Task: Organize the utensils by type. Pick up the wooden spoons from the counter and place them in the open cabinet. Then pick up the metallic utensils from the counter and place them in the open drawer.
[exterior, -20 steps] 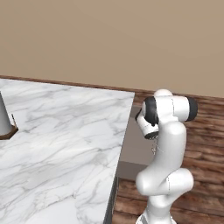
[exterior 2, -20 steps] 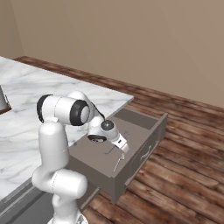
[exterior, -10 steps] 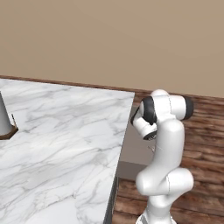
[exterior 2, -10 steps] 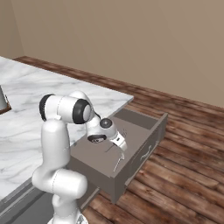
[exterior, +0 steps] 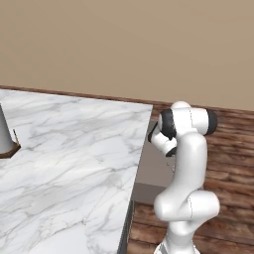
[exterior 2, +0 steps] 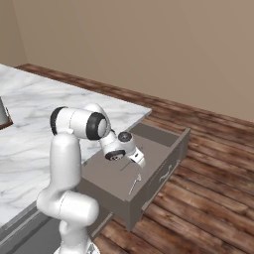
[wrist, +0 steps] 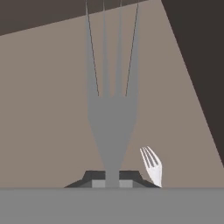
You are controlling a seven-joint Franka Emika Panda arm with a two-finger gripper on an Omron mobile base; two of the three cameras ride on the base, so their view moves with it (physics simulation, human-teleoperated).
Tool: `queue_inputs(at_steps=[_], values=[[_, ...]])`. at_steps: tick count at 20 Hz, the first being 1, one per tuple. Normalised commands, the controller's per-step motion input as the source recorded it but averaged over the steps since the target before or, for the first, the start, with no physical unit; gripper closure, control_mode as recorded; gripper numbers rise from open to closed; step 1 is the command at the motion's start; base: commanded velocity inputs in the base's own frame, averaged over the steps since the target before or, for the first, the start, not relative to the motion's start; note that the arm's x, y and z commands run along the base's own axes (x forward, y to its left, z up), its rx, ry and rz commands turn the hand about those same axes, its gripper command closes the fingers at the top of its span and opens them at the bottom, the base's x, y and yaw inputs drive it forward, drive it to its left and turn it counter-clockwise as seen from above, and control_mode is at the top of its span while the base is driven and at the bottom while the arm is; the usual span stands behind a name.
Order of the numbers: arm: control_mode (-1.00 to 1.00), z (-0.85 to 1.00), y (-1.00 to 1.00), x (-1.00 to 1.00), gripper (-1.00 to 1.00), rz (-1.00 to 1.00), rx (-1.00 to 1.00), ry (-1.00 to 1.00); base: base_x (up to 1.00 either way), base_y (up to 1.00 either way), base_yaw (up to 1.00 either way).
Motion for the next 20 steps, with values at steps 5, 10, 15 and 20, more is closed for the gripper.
queue_inputs(at_steps=[5,10,15,20], values=[[-1.00,-0.28,0.00,0.16,1.00,0.05,0.00,0.00,0.00,0.00,0.00],[-1.00,-0.23,0.00,0.23,1.00,0.03,0.02,0.03,0.00,0.00,0.00],[-1.00,-0.30,-0.01,0.05,1.00,0.02,0.01,0.06,0.00,0.00,0.00],[-1.00,-0.28,-0.03,0.01,1.00,0.01,0.03,0.06,0.00,0.00,0.00]])
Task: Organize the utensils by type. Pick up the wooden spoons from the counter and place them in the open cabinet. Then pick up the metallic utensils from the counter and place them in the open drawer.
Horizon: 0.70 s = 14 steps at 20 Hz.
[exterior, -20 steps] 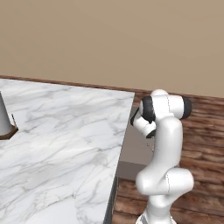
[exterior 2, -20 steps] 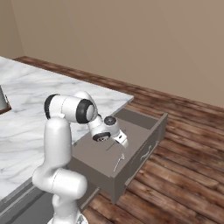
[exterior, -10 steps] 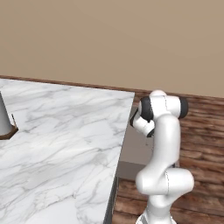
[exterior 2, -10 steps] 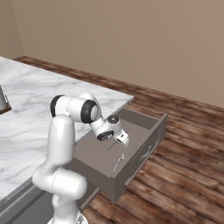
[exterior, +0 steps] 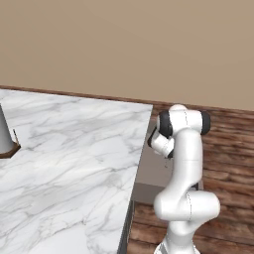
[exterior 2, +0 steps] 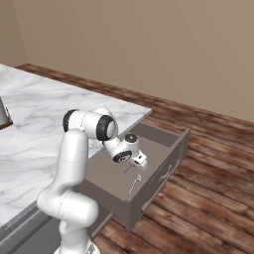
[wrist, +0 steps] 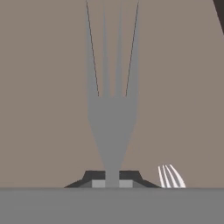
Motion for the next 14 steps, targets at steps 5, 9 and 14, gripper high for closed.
queue_inputs(at_steps=[5,9,14], values=[[-1.00,-0.13,0.00,0.13,1.00,0.00,0.03,0.00,0.00,0.00,0.00],[-1.00,-0.14,0.00,0.15,1.00,0.00,0.01,0.03,0.00,0.00,0.00],[-1.00,-0.20,0.00,0.15,-1.00,0.00,0.01,0.06,0.00,0.00,0.00]])
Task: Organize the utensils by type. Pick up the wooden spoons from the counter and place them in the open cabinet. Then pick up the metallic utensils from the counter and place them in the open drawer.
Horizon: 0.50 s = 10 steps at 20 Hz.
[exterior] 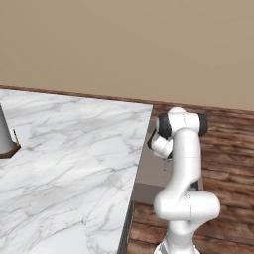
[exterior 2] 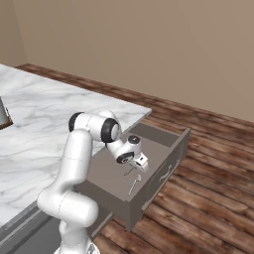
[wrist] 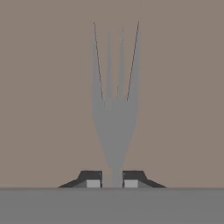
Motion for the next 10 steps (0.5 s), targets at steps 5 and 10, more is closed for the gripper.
queue_inputs(at_steps=[5,10], values=[[-1.00,-0.05,0.00,0.09,-1.00,0.00,0.00,0.02,0.00,0.00,0.00],[-1.00,0.20,0.00,0.02,-1.00,0.00,0.00,0.00,0.00,0.00,0.00]])
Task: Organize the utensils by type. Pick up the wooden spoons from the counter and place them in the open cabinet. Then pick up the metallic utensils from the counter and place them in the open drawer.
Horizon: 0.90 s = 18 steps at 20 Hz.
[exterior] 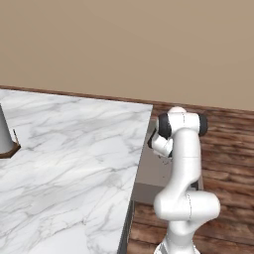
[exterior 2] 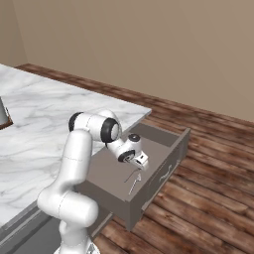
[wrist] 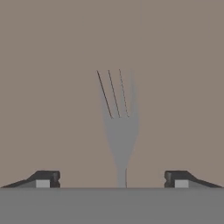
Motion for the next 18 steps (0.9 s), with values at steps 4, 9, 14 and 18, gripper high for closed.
queue_inputs(at_steps=[4,9,14,18], values=[[-1.00,0.47,0.00,0.01,-1.00,0.01,0.00,0.00,0.00,0.00,0.00],[-1.00,0.61,-0.08,-0.07,-1.00,0.03,0.00,0.03,0.00,0.00,0.00],[-1.00,0.71,-0.15,-0.31,-1.00,0.04,0.00,0.03,0.00,0.00,0.00],[-1.00,0.87,-0.01,-0.41,-1.00,0.07,0.01,0.00,0.00,0.00,0.00]])
